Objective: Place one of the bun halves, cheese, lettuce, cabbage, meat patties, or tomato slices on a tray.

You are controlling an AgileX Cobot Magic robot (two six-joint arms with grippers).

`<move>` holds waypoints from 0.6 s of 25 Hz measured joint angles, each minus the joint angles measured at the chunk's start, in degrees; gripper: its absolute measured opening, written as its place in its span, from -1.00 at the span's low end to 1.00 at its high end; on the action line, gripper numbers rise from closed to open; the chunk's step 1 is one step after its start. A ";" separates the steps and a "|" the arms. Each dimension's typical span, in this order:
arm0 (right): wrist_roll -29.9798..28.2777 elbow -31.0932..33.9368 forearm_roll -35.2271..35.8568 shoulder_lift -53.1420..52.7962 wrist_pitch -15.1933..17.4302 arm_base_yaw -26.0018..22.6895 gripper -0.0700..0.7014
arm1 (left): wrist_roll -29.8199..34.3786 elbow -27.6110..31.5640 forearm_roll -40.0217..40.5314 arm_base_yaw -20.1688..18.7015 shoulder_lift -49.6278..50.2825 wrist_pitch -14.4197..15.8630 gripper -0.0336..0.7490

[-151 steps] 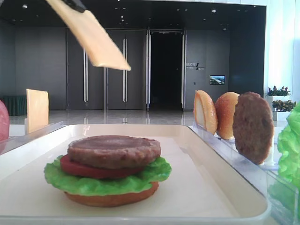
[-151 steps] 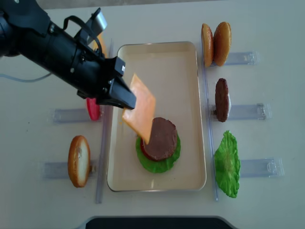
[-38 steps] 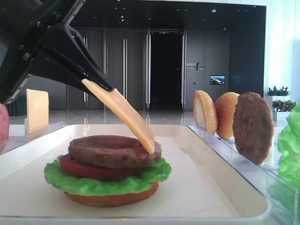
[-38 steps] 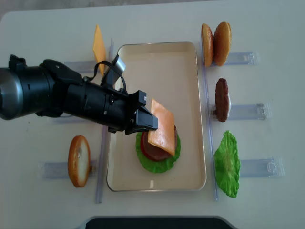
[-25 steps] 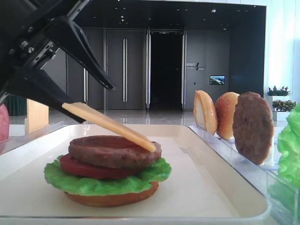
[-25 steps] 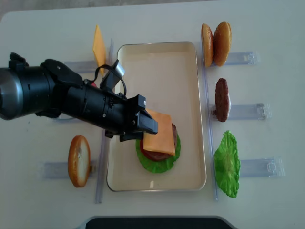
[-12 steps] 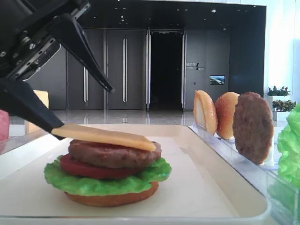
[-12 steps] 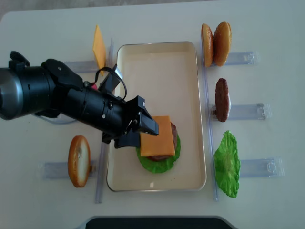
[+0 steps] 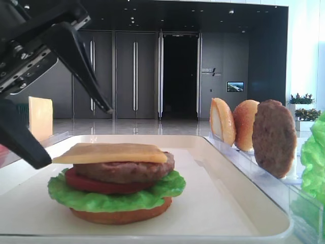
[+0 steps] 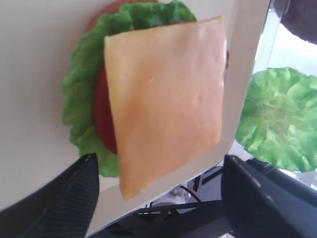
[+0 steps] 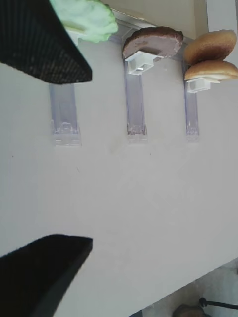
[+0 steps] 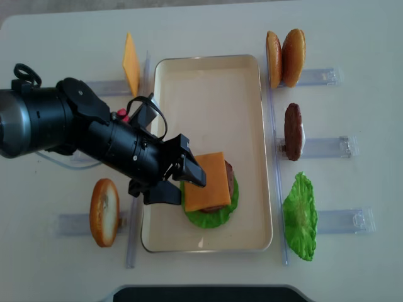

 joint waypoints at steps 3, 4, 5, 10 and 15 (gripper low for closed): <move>0.00 0.00 0.00 0.00 0.00 0.00 0.70 | -2.23 0.00 2.74 0.00 0.00 0.58 0.57; 0.00 0.00 0.00 0.00 0.00 0.00 0.70 | -2.76 0.00 3.42 0.00 0.00 1.06 0.57; 0.00 0.00 0.00 0.00 0.00 0.00 0.70 | -3.34 0.00 4.21 0.00 0.00 2.00 0.57; 0.00 0.00 0.00 0.00 0.00 0.00 0.70 | -4.02 -0.31 7.47 0.00 0.00 5.04 0.57; 0.00 0.00 0.00 0.00 0.00 0.00 0.70 | -4.90 -3.71 9.28 0.00 0.00 7.84 0.57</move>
